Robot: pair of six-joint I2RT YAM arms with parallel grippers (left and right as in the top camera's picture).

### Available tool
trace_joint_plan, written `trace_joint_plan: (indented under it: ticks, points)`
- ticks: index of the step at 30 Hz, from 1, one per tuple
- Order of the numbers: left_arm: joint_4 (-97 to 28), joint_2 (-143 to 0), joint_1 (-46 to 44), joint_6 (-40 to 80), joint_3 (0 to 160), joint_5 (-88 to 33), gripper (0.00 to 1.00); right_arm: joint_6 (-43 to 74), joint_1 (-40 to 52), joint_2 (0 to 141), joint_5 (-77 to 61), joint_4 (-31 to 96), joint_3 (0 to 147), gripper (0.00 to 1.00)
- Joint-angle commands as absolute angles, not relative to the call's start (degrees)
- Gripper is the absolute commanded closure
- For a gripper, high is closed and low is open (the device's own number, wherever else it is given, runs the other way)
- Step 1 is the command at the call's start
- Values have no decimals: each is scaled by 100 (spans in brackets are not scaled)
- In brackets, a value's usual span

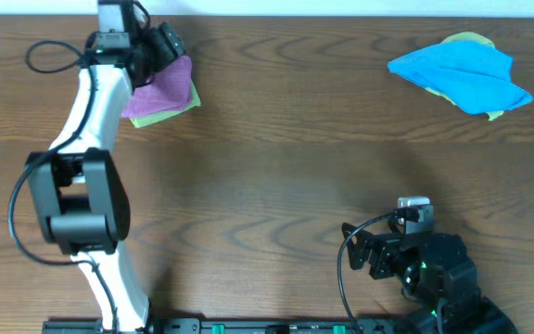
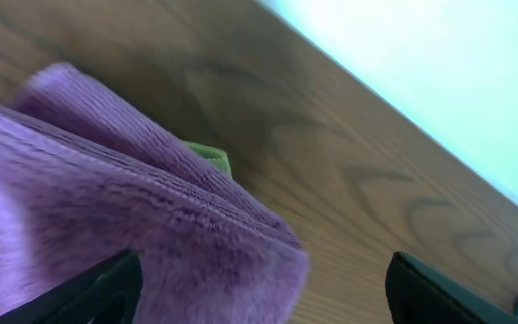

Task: Fold the cloth
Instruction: 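Lower the purple cloth onto the pink-green stack and open the left gripper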

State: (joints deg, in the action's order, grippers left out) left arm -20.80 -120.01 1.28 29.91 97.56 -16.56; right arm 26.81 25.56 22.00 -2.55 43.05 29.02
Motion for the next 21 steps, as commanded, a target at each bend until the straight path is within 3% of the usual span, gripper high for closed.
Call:
trace_joint_plan:
  ticks: [1, 18, 21]
  points:
    - [-1964, -12267, 91, 3267, 9734, -1699, 13, 2781, 2504, 2165, -191, 4318, 2886, 1]
    - [-1691, -12857, 95, 3267, 9734, -1728, 13, 2781, 2504, 2165, -191, 4318, 2886, 1]
    - [-1708, -12648, 117, 2934, 9736, -1900, 5, 2781, 2504, 2165, -191, 4320, 2886, 1]
